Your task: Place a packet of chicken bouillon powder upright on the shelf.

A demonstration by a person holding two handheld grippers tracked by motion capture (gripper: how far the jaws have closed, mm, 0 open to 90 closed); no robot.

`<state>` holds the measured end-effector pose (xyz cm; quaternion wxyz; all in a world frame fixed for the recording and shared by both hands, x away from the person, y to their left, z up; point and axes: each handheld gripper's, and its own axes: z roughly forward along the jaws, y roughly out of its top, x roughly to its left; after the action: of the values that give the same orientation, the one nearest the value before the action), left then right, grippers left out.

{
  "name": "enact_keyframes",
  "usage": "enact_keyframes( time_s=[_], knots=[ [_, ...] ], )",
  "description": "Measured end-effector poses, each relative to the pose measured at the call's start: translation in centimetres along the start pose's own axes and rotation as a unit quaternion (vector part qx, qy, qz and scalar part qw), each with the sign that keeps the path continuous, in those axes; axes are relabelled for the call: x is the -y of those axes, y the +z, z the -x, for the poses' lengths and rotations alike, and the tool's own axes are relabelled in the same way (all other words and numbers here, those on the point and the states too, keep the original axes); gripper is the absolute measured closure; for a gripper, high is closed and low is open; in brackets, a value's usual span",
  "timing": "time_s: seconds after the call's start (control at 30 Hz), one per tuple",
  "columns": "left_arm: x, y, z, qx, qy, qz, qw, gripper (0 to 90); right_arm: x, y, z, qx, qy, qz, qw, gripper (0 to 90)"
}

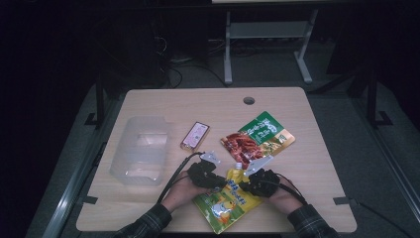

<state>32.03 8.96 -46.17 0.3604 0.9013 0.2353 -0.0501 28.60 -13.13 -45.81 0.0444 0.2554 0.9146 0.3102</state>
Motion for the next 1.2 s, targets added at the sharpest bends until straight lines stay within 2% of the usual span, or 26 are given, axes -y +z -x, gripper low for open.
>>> enact_keyframes(
  time_s=[0.13, 0.27, 0.47, 0.57, 0.63, 0.7, 0.73, 0.8, 0.93, 0.97, 1.0, 1.1, 1.17, 1.2],
  knots=[
    [0.0, -0.1, 0.3, -0.005, 0.01, 0.004, 0.9999, 86.4, 0.0, 0.0, 0.0, 0.0, 0.0, 0.0, 1.0, 89.9],
    [0.0, -0.2, 0.3, -0.001, 0.006, 0.02, 0.9998, 87.9, -0.2, -0.4, 0.2, -0.002, 0.004, 0.0, 1.0, 82.8],
    [-0.1, -1.1, 0.4, 0.002, 0.01, 0.045, 0.9989, 88.7, -0.2, -2.4, 0.4, -0.014, 0.033, 0.045, 0.9983, 69.6],
    [-0.2, -1.9, 0.4, -0.001, 0.007, 0.063, 0.998, 88.9, -0.1, -3.3, 0.4, -0.012, 0.047, 0.063, 0.9968, 64.4],
    [-0.2, -2.2, 0.3, -0.001, 0.008, 0.064, 0.9979, 89.0, 0.0, -3.5, 0.4, -0.007, 0.053, 0.071, 0.9961, 61.6],
    [-0.1, -2.6, 0.2, 0.0, 0.005, 0.071, 0.9974, 89.0, 0.0, -4.3, 0.5, 0.008, 0.064, 0.095, 0.9934, 55.5],
    [-0.1, -2.9, 0.2, 0.002, 0.004, 0.072, 0.9974, 89.0, 0.0, -4.3, 0.5, 0.008, 0.064, 0.095, 0.9934, 55.5],
    [0.0, -3.7, 0.2, -0.001, 0.003, 0.087, 0.9962, 89.0, 0.1, -5.0, 0.6, 0.016, 0.074, 0.112, 0.9908, 52.3],
    [0.0, -4.7, 0.1, -0.004, 0.0, 0.1, 0.995, 89.0, 0.4, -5.6, 0.8, 0.022, 0.074, 0.126, 0.9891, 48.0],
    [0.0, -5.5, -0.1, -0.01, 0.001, 0.107, 0.9943, 89.0, 0.6, -6.1, 0.9, 0.023, 0.081, 0.133, 0.9875, 43.6],
    [0.0, -5.5, -0.1, -0.01, 0.001, 0.107, 0.9943, 89.0, 0.8, -6.4, 1.0, 0.023, 0.089, 0.138, 0.9861, 42.0],
    [0.2, -6.6, -0.6, -0.017, -0.01, 0.128, 0.9916, 89.1, 1.4, -7.4, 1.4, 0.015, 0.106, 0.163, 0.9809, 40.2],
    [0.2, -6.9, -0.7, -0.02, -0.007, 0.132, 0.9911, 89.1, 1.6, -7.7, 1.6, 0.018, 0.107, 0.165, 0.9803, 39.9],
    [0.3, -7.5, -0.8, -0.02, -0.008, 0.143, 0.9895, 89.1, 2.1, -8.1, 1.8, 0.02, 0.109, 0.17, 0.9792, 38.7]
  ],
)
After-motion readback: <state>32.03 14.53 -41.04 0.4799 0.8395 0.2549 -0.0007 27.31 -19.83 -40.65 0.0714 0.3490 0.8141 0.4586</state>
